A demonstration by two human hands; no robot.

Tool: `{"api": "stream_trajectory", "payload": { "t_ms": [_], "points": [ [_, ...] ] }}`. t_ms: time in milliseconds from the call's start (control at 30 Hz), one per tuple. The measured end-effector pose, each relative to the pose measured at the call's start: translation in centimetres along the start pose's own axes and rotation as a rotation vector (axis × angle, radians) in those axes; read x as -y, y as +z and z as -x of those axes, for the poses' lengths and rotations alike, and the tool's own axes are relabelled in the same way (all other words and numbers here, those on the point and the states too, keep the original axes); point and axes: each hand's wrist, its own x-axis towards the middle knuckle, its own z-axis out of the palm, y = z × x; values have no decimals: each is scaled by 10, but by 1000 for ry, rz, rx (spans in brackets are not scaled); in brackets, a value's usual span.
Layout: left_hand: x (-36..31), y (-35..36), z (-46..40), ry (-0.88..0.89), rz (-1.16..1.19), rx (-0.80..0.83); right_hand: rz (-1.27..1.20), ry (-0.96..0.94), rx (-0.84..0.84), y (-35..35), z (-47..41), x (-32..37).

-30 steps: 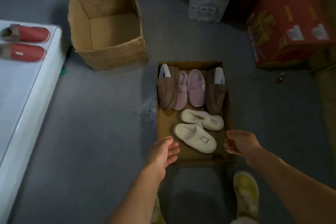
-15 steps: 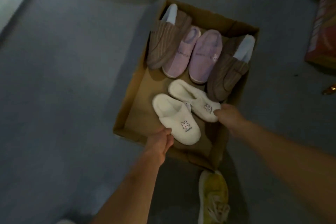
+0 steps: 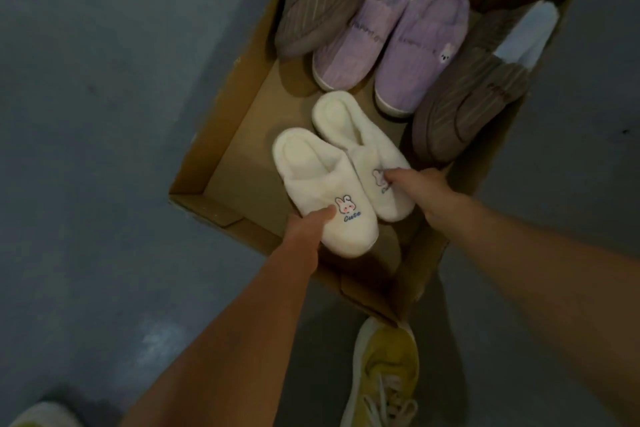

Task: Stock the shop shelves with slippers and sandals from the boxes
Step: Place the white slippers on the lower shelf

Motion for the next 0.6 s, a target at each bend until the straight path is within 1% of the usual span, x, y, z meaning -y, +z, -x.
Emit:
{"api": "stream_trajectory", "payload": {
  "t_ms": [67,167,233,367,467,600],
  "points": [
    [1,-4,1,-15,31,15,-46,-1,21,-6,2,-2],
    [-1,-13,4,12,77,30,-151,-8,74,-20,12,2],
    [-7,-17,19,38,111,95,-248,22,131,-26,27,10],
    [-15,-30,48,57,362,245,-415,72,231,-26,62,9],
    [-21,-52,77,131,330,244,-497,80,262,-25,94,3],
    [-36,-98,119,236,253,305,-608,70,314,-10,152,8]
  ]
}}
